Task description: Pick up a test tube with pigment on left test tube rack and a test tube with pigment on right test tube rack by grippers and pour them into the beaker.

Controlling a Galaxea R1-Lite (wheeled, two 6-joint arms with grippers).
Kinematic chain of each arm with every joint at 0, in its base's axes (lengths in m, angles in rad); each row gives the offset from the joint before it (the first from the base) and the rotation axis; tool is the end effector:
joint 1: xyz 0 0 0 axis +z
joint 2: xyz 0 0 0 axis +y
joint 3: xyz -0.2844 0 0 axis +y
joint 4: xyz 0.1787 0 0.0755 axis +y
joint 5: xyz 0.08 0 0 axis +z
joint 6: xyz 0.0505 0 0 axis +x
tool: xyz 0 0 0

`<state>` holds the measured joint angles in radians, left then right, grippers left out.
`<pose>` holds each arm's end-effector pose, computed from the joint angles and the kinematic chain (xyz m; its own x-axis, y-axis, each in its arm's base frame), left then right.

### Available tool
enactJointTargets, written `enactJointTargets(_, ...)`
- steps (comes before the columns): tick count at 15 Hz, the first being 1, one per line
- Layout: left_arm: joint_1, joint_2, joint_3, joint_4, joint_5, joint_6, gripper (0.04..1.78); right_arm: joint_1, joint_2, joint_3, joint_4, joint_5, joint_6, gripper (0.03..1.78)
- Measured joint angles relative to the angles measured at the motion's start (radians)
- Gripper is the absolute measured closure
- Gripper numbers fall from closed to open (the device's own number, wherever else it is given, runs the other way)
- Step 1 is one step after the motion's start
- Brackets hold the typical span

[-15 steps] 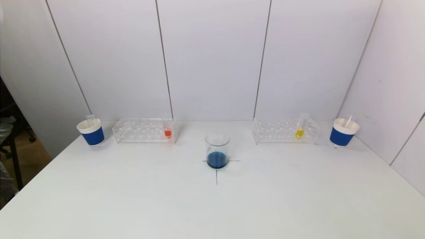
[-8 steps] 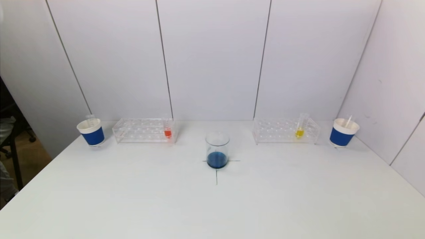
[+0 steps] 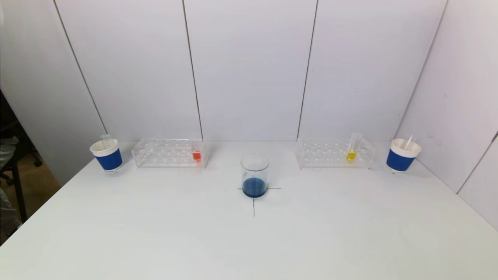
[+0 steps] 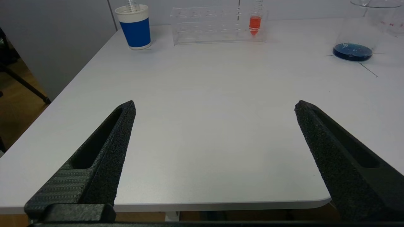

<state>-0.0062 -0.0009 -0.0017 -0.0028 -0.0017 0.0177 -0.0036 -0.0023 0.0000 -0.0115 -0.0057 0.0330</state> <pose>0.0246 -0.0002 0.0764 1.0000 -0.0079 0.0054 0.0078 0.9998 0.0177 0.0246 -0.0004 0.0771 0.9999 -0.0093 0.0138 0.0088 0.9994 0.0331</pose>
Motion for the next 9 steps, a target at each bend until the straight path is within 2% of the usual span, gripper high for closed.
enactJointTargets(6, 0.0, 0.0, 0.0, 0.0, 0.0, 0.0, 0.06, 0.001, 0.0, 0.0, 0.0, -0.003, 0.003, 0.04)
enactJointTargets(9, 0.0, 0.0, 0.0, 0.0, 0.0, 0.0, 0.06, 0.0, 0.0, 0.0, 0.006, -0.02, 0.001, 0.04)
